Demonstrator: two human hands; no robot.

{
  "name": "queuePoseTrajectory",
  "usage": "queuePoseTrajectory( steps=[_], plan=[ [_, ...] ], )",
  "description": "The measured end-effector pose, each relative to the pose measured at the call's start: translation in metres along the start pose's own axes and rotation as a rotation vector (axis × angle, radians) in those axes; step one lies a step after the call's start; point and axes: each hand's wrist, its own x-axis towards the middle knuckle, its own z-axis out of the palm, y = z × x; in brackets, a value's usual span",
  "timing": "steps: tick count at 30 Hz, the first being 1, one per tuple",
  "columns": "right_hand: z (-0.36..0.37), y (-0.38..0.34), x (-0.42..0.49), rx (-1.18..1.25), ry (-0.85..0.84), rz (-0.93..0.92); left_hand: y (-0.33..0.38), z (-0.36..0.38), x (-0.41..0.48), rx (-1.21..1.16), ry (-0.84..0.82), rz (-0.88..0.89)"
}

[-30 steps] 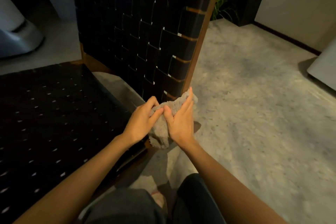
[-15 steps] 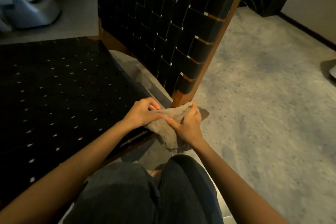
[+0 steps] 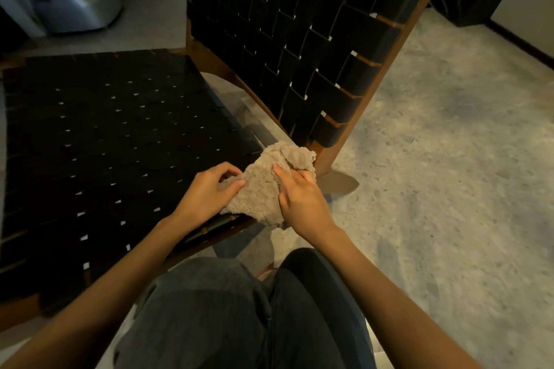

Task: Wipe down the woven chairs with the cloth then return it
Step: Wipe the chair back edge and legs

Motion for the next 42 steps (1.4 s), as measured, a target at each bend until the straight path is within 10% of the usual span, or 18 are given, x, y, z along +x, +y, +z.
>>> queuePoseTrajectory(
  steps=[22, 42],
  plan=[
    [-0.079, 0.074, -0.014, 0.184, -0.033, 0.116, 0.049, 0.046, 0.063, -0.134, -0.257, 0.319],
    [-0.062, 0.195, 0.072, 0.377, -0.199, 0.363, 0.054, 0.097, 0.067, -0.147, 0.019, 0.108]
  ],
)
